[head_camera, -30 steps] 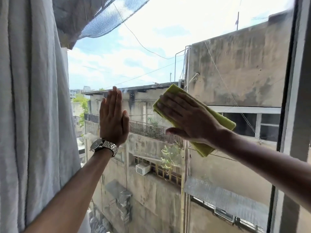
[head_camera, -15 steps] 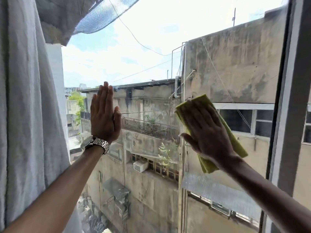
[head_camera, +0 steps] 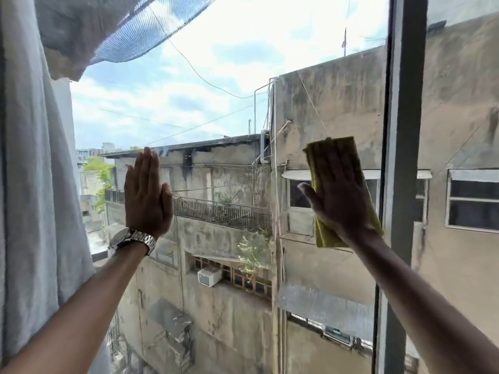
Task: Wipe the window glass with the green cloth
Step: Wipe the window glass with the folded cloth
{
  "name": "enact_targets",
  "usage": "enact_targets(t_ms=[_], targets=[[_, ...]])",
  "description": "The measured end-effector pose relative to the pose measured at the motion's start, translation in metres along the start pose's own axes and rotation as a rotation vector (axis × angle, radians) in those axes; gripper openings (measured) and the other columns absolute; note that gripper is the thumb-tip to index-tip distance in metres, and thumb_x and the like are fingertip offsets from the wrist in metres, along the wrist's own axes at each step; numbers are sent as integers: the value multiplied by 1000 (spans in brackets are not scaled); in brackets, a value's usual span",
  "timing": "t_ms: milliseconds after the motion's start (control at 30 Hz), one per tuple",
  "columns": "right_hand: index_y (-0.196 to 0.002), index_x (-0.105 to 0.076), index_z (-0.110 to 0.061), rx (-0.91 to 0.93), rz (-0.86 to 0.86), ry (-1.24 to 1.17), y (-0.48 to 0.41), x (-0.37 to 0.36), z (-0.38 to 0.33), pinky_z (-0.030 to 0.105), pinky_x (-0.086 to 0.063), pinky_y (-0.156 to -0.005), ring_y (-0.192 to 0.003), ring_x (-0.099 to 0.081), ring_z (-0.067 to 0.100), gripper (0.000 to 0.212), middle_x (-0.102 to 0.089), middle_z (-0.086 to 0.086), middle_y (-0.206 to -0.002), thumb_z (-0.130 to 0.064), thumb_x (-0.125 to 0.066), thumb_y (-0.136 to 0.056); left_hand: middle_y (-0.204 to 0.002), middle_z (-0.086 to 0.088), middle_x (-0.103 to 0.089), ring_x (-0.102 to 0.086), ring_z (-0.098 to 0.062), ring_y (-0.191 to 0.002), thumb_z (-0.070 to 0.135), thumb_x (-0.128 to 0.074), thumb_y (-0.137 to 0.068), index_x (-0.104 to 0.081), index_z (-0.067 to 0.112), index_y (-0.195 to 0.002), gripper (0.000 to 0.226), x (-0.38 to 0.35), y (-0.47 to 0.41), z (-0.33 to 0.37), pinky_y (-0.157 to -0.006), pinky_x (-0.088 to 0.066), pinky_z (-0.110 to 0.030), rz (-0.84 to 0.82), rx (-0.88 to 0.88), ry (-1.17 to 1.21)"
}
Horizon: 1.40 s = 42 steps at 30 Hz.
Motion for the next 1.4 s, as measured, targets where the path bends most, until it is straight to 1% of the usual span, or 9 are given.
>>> enact_targets(t_ms=[100, 300, 367, 533, 600, 700, 800, 1133, 1400], targets=[[-163, -19, -8, -334, 69, -102, 8, -2, -31, 51, -10, -132, -159, -14, 36, 80, -19, 18, -170, -62, -27, -104, -167, -20, -24, -23, -32, -157, 26, -29, -102, -25, -1, -157, 62, 1, 1, 3, -128, -22, -52, -15, 3, 15], [-164, -16, -18, 899, -141, 157, 83, -19, -22, 47, -12, -130, -159, -14, 29, 82, -20, 10, -170, -70, -30, -102, -166, -20, -26, -24, -30, -156, 27, -29, -102, -25, -1, -157, 61, 2, 2, 1, -129, -19, -48, -11, -7, 9], [-165, -11, -20, 792, -123, 155, 59, -17, 3, 45, -9, -132, -161, -7, 26, 78, -20, 9, -171, -67, -25, -105, -166, -19, -26, -23, -29, -157, 27, -28, -102, -25, 0, -157, 61, 2, 1, -1, -129, -19, -47, -5, -18, 5], [-164, -17, -15, -225, 66, -170, -3, 0, -15, 51, -8, -133, -161, -6, 30, 73, -14, 13, -172, -59, -16, -106, -168, -17, -24, -20, -27, -158, 28, -27, -103, -24, 2, -158, 61, -1, 0, -5, -131, -15, -43, 3, -17, 23], [-164, -19, -16, -162, 46, -230, 10, -8, -65, 48, -1, -133, -161, -3, 29, 74, -17, 12, -172, -61, -18, -105, -168, -17, -24, -20, -27, -158, 28, -27, -103, -25, 1, -157, 61, 0, 1, -3, -131, -16, -45, -8, -13, 25], [-161, -28, -20, 519, -74, -101, 61, -22, -111, 45, -5, -133, -159, -14, 25, 67, -31, 8, -168, -58, -29, -106, -166, -18, -27, -24, -29, -156, 28, -29, -102, -29, 0, -156, 61, 5, -1, 1, -128, -24, -52, -47, 40, 25], [-161, -29, -23, 759, -77, -7, 41, -18, -89, 45, -18, -129, -156, -29, 25, 62, -31, 4, -167, -53, -34, -107, -160, -19, -40, -39, -33, -146, 36, -34, -100, -42, 1, -146, 58, 15, -13, -8, -119, -36, -51, -108, -6, -22], [-164, -22, -18, -142, 203, -258, -157, 9, -166, 50, -14, -132, -160, -14, 29, 61, -20, 9, -172, -47, -24, -110, -171, -13, -15, -15, -24, -159, 43, -20, -102, -15, 6, -160, 69, 18, 2, -81, -129, -15, -58, -60, 105, -53], [-161, -30, -22, 1109, -46, 17, -91, -13, -199, 49, -26, -129, -158, -23, 26, 54, -29, 6, -169, -42, -27, -111, -170, -14, -18, -15, -23, -159, 33, -24, -101, -21, 4, -159, 65, 22, 4, -79, -128, -17, -58, -71, 107, -29]])
Point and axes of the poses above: each hand's wrist, its own y-axis away from the middle knuckle, its own x-axis out of the back of the hand, z = x × y, the point moved 1 cm from there along -y, towards the middle knuckle
